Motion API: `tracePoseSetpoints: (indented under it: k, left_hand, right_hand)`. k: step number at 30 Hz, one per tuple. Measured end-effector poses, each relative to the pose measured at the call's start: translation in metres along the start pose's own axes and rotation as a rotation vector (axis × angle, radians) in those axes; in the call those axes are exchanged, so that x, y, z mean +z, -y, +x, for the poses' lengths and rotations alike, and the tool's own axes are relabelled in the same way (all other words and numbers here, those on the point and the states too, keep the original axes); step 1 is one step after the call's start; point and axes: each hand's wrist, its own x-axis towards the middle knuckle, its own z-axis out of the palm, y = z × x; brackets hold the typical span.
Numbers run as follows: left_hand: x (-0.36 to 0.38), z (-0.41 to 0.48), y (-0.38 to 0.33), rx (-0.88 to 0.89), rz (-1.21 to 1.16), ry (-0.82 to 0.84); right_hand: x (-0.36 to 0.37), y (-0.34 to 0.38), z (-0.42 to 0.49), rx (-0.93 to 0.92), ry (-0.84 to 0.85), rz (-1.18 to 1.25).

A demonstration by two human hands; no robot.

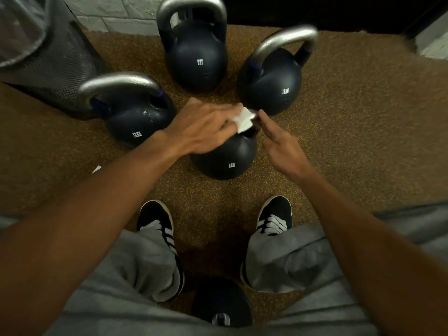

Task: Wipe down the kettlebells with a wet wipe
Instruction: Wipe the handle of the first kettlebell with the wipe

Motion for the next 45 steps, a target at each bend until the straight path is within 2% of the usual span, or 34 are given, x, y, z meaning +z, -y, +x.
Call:
tracePoseSetpoints:
  k: [3, 6, 11, 14, 17, 22, 26, 30, 33, 35, 37, 39, 41, 43, 45]
  left_hand:
    - [0.01, -0.022, -0.007, 0.069, 0.303, -0.019]
    - [0.018, -0.03, -0.01, 0.057, 0.443, 0.016]
    - [0.007, -0.01, -0.011, 0.018, 0.272, -0.01]
    - [0.01, -0.013, -0.019, 0.016, 0.335, -0.026]
    - [0.026, -0.035, -0.03, 0.083, 0.502, 0.036]
    - [0.013, -0.024, -0.018, -0.044, 0.389, -0.037]
    - [0.024, -0.028, -0.031, 0.045, 0.453, -0.006]
    - [0.017, -0.022, -0.026, -0.093, 0.365, -0.054]
    - [0.027, -0.026, -0.035, -0.01, 0.41, -0.033]
    - [0.028, -0.03, -0.035, -0.023, 0.414, -0.04]
    - [0.023, -0.026, -0.033, -0.107, 0.364, -0.064]
    - [0.024, -0.024, -0.037, -0.095, 0.373, -0.048]
    - [0.029, -0.028, -0.039, -0.044, 0.419, -0.044]
    - [0.025, -0.028, -0.034, -0.109, 0.388, -0.059]
    - [0.02, -0.026, -0.032, -0.155, 0.372, -0.062]
  right_hand:
    - [0.001, -0.001, 0.002, 0.01, -0.002, 0.013]
    - [0.002, 0.0, 0.001, -0.007, 0.003, 0.001]
    - [0.001, 0.003, 0.003, 0.015, -0.033, -0.015]
    - [0.0, 0.003, 0.001, 0.012, -0.03, -0.015]
    - [0.0, 0.002, 0.003, 0.021, -0.026, 0.018]
    - [0.001, 0.001, 0.006, 0.037, -0.015, 0.031]
    - [-0.001, -0.001, 0.005, 0.033, -0.014, 0.02]
    - [0.0, 0.001, 0.006, 0.025, -0.003, -0.005]
    - [0.007, -0.002, 0.002, 0.024, 0.018, 0.036]
    - [0.007, 0.002, 0.001, 0.012, 0.006, 0.023]
    - [0.004, 0.006, 0.001, 0.002, -0.008, -0.023]
    - [0.005, 0.004, 0.0, -0.031, -0.015, -0.112]
    - [0.007, 0.003, -0.001, -0.111, 0.003, -0.306]
    - [0.009, 0.001, 0.0, -0.125, 0.029, -0.484]
    - [0.009, 0.0, 0.001, -0.108, 0.027, -0.558]
